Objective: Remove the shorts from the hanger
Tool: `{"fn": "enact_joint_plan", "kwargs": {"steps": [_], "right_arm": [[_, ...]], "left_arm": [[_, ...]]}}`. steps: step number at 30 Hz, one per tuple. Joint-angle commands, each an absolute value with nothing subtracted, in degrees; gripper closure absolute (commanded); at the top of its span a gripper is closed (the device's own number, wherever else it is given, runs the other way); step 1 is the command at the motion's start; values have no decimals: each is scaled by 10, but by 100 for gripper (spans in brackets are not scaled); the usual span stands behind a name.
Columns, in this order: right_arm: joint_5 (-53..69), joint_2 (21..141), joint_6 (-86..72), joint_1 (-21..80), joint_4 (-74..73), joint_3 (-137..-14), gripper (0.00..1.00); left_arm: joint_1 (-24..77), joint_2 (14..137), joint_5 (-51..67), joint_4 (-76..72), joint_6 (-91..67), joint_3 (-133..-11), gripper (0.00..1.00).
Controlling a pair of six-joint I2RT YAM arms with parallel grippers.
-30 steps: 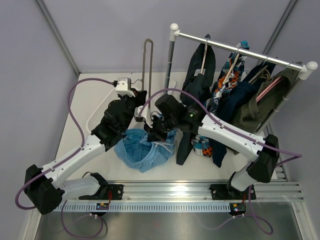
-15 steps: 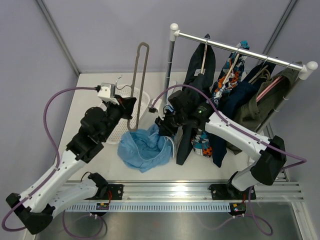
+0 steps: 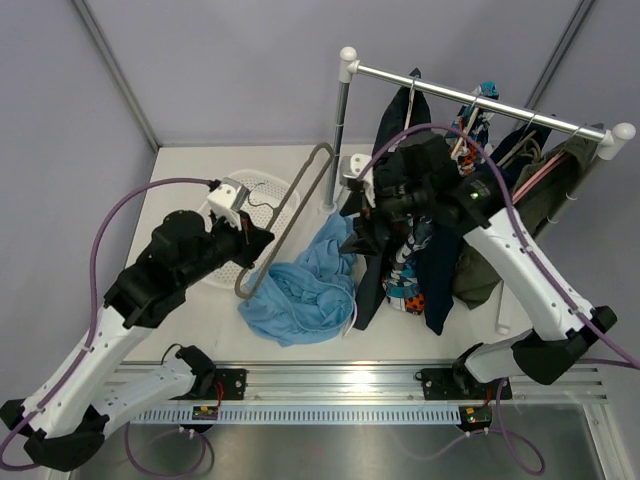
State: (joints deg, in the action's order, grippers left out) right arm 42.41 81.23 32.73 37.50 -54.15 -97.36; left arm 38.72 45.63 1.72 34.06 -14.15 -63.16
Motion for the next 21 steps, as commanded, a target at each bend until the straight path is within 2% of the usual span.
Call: {"fn": "enact_joint_plan", "kwargs": {"steps": [1,5,14,21], "right_arm": [[525,780,406,337,-639,-1035,15],[582,755,371,291,-644,-1035,17],[605,680,243,182,-541,-954,17],[605,644,204,153,-491,-900,17]], "left_arm": [[387,517,72,380,-113,-715,100],[387,599,64,394,-103,-806,100],[388,777,48,419,-93,-1000,100],[407,912,26,421,-83,-1153,100]]}}
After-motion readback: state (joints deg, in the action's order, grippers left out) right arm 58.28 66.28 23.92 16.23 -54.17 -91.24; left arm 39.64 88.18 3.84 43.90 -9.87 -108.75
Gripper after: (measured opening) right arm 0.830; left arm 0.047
